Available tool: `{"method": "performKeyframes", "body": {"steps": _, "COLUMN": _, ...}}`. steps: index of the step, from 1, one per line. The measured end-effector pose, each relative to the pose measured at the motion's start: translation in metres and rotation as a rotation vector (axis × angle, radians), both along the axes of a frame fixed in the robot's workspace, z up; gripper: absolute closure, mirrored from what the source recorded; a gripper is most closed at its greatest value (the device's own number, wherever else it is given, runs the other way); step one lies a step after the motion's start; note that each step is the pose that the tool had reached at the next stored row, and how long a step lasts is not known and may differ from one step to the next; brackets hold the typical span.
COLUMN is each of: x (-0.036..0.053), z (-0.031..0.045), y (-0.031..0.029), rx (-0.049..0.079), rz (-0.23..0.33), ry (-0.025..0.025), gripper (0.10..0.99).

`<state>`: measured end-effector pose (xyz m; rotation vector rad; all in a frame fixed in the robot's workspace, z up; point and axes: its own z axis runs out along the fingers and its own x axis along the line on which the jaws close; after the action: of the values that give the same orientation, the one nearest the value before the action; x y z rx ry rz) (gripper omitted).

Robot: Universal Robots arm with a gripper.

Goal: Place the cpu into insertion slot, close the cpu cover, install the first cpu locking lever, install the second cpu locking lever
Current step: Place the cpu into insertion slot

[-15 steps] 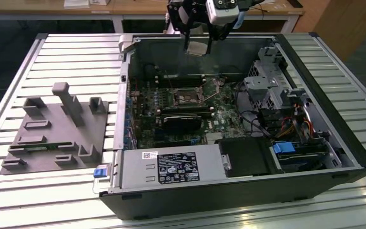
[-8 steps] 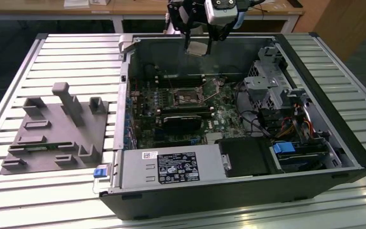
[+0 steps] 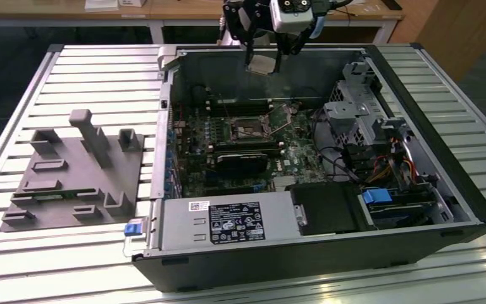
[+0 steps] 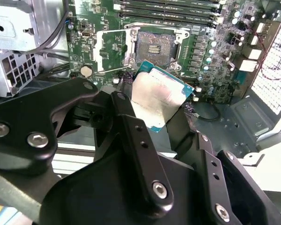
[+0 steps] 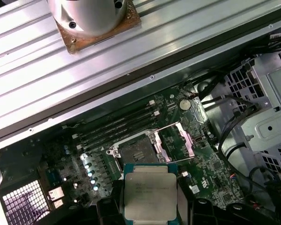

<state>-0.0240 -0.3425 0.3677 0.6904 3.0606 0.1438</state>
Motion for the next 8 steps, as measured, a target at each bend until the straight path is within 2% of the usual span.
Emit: {"method": "performKeyframes", "body": {"steps": 8, "x": -0.0001, "z": 0.0, "y": 0.0, "rx": 0.0, "rz": -0.036, "ry": 0.0, "gripper": 0.549}}
